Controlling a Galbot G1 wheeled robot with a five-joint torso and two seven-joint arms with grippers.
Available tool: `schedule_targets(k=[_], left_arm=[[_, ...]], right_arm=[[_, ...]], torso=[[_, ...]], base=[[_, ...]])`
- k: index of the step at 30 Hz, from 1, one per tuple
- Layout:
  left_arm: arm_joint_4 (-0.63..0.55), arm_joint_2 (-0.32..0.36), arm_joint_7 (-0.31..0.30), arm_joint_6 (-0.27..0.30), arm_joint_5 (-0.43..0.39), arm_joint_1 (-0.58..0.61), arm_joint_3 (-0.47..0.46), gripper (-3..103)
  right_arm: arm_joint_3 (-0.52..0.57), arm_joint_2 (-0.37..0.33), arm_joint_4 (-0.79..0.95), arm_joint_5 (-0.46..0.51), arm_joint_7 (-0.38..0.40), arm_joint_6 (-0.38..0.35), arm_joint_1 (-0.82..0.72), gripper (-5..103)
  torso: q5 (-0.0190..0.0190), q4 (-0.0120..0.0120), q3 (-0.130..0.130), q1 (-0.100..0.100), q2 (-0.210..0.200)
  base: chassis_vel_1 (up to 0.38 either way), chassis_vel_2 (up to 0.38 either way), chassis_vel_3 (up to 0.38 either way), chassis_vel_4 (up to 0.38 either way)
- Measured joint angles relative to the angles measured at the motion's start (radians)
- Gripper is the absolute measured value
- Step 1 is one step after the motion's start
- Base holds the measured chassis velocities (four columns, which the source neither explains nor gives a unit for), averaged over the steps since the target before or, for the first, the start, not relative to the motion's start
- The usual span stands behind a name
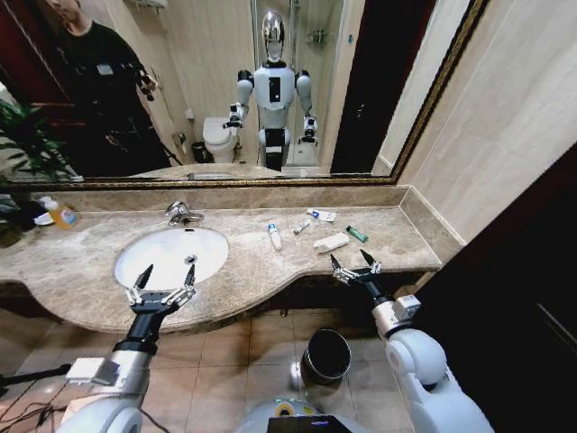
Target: Pick up the trash from the sink and place it in the trash bin.
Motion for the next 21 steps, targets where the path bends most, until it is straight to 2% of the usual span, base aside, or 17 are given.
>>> schedule_targets(k=[17, 20, 21], left_arm=[[0.0, 0.0, 0.0, 0.0, 0.0, 0.0, 0.0, 100], [0.0, 0.0, 0.0, 0.0, 0.0, 0.0, 0.0, 100], [0.0, 0.0, 0.0, 0.0, 0.0, 0.0, 0.0, 100]], right_arm=[[0.0, 0.0, 0.0, 0.0, 0.0, 0.0, 0.0, 100], [0.054, 0.045, 0.018, -0.022, 0.048, -0.034, -0.046, 100], [0.062, 0.054, 0.021, -0.026, 0.055, -0.039, -0.056, 100]], torso=[[0.0, 0.0, 0.0, 0.0, 0.0], [-0.0001, 0.0006, 0.0, 0.0, 0.0], [-0.0001, 0.0, 0.0, 0.0, 0.0]], base=[[0.0, 0.0, 0.0, 0.0], [0.0, 0.0, 0.0, 0.0], [0.0, 0.0, 0.0, 0.0]])
